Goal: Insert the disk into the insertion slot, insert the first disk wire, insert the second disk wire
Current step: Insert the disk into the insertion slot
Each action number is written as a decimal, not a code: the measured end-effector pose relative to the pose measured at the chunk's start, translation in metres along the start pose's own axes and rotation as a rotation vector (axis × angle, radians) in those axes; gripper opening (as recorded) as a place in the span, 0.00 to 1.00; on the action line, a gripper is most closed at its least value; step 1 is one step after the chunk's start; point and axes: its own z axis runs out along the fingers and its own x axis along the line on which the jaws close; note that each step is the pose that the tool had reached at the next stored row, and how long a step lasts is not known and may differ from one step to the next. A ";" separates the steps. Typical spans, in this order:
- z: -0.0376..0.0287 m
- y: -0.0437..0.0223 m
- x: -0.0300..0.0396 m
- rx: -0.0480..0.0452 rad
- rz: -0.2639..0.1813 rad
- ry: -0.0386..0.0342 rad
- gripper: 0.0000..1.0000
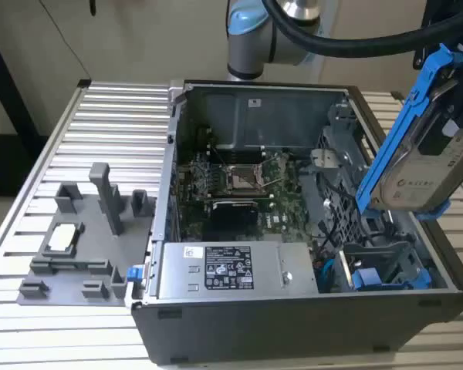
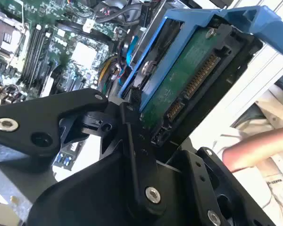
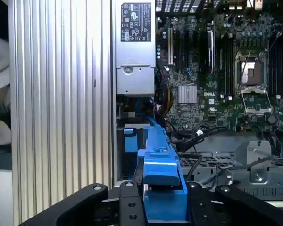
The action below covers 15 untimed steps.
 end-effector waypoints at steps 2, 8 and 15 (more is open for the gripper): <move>0.0000 0.0000 0.0000 0.0001 0.000 0.0000 0.33; 0.0000 0.0000 0.0000 0.0000 0.000 0.0000 0.33; 0.0004 -0.0001 0.0000 0.0000 0.000 0.0014 0.33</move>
